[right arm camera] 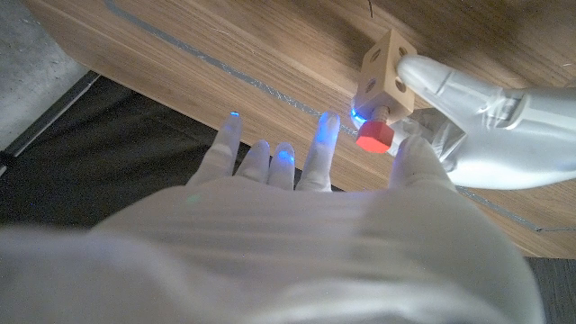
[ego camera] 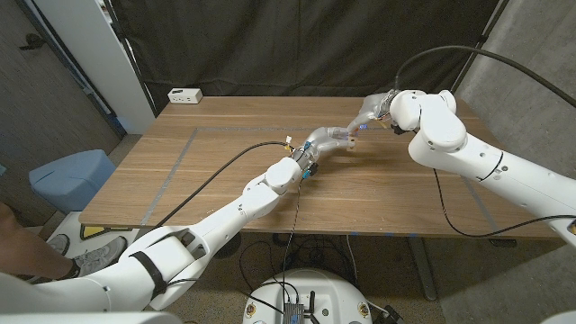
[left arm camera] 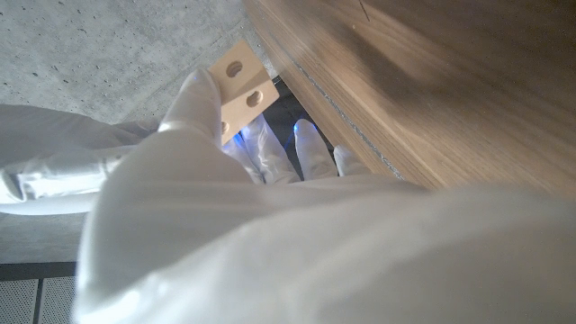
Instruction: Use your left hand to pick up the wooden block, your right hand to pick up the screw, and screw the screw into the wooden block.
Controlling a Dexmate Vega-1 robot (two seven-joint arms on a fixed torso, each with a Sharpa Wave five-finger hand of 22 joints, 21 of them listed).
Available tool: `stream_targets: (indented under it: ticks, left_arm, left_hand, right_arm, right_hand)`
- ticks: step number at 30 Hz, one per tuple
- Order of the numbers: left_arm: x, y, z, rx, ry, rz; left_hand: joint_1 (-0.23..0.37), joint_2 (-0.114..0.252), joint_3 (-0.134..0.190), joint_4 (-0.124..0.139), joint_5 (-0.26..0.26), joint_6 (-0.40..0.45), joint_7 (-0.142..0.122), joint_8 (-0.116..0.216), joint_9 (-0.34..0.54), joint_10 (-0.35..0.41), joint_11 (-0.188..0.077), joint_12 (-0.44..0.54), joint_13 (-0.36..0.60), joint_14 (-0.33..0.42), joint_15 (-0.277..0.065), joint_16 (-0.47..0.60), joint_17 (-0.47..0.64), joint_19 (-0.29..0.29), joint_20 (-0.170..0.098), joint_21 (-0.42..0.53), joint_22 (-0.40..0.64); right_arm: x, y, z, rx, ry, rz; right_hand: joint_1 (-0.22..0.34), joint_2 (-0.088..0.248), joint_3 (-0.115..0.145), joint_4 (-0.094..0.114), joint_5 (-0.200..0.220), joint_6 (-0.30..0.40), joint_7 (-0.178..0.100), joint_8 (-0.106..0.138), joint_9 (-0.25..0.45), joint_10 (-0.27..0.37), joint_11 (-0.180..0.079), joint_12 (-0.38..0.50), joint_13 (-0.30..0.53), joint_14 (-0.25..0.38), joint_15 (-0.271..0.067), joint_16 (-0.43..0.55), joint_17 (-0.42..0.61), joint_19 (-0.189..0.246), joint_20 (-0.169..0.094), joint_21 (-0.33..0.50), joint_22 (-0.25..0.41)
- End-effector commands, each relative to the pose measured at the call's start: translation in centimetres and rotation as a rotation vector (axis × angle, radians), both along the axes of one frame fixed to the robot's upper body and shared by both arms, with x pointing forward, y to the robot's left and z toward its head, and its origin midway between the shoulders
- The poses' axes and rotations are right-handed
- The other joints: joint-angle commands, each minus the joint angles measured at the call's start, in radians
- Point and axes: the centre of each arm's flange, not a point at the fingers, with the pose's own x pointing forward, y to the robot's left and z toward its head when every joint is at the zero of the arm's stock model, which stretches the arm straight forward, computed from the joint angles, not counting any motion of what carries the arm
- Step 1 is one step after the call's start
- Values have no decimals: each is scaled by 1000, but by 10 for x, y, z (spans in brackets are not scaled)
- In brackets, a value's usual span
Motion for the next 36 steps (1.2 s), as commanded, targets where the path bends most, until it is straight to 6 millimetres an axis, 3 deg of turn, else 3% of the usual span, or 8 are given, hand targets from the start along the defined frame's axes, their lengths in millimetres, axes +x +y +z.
stream_targets:
  ticks: [1,7,17,36]
  left_arm:
    - [-2,0,0,3,-3,-6]
    - [-3,0,-2,2,-2,-6]
    - [-4,0,-3,2,1,-7]
    - [0,-3,0,9,1,-9]
  left_hand:
    - [-45,77,16,6,8,54,8,6,3,15,-6,8,168,11,-97,-1,3,-1,6,8,5]
    - [-45,76,17,6,9,53,5,6,3,13,-6,7,167,12,-97,-2,2,-1,5,8,5]
    - [-46,75,17,5,8,54,5,6,3,15,-6,8,169,11,-97,-2,2,-1,4,9,5]
    - [-46,77,17,5,8,52,4,5,3,13,-6,6,169,8,-97,-2,4,-3,7,8,5]
  right_arm:
    - [-5,1,1,-2,31,42]
    - [-8,1,3,-3,52,77]
    - [-11,1,6,-17,61,99]
    - [-10,1,14,-49,26,95]
  right_hand:
    - [34,10,9,-18,5,-42,0,-25,-4,-32,4,-3,5,-11,3,-7,2,-5,1,2,4]
    - [68,21,26,-34,-6,-78,-1,-49,-10,-63,14,-2,6,-30,14,-10,1,-14,1,2,4]
    - [118,28,50,-53,-24,-113,-5,-77,-15,-104,5,-2,5,-46,14,-10,1,-22,0,2,4]
    - [214,27,95,-71,-21,-108,-38,-92,-20,-112,-19,9,4,-52,6,-6,1,-27,-2,3,3]
